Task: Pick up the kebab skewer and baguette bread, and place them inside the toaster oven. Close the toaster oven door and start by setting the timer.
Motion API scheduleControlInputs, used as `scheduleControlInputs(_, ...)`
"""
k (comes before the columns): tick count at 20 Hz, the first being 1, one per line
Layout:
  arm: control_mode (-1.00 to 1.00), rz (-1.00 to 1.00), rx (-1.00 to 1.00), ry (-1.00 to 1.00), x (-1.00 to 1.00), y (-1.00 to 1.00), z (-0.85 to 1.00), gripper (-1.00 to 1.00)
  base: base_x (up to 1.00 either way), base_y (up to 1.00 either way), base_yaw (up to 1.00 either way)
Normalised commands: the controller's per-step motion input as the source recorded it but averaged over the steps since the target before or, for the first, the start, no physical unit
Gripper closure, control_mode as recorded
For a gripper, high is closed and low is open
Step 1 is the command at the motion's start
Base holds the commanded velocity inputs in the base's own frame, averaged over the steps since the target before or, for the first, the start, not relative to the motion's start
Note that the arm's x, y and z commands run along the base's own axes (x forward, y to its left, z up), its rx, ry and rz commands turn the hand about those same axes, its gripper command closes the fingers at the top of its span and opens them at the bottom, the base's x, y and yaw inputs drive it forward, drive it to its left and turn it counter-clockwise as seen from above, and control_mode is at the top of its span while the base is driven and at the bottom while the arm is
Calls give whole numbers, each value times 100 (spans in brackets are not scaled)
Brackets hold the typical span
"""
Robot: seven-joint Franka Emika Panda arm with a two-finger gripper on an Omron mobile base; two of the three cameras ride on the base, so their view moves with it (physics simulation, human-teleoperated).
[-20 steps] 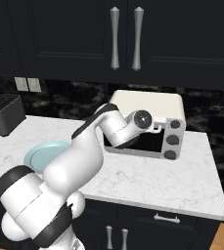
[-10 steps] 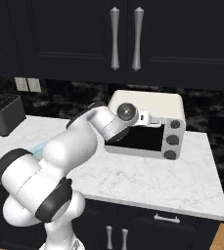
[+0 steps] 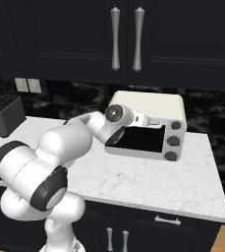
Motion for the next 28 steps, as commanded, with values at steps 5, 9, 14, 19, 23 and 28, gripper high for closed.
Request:
scheduleControlInputs(5, -100, -12, -3, -9, 0, -31, 67, -100, 0, 0, 0)
scheduleControlInputs(9, -100, -11, -1, -3, -2, -32, 76, -100, 0, 0, 0)
scheduleControlInputs(14, -100, -6, 0, 0, -73, -44, 17, -100, 0, 0, 0)
scheduleControlInputs(19, -100, 2, 2, 0, -98, -33, 0, -100, 0, 0, 0)
scheduleControlInputs(23, -100, 18, 7, 0, -68, -29, 3, -100, 0, 0, 0)
scheduleControlInputs(28, -100, 37, 2, 0, -69, -52, -1, -100, 0, 0, 0)
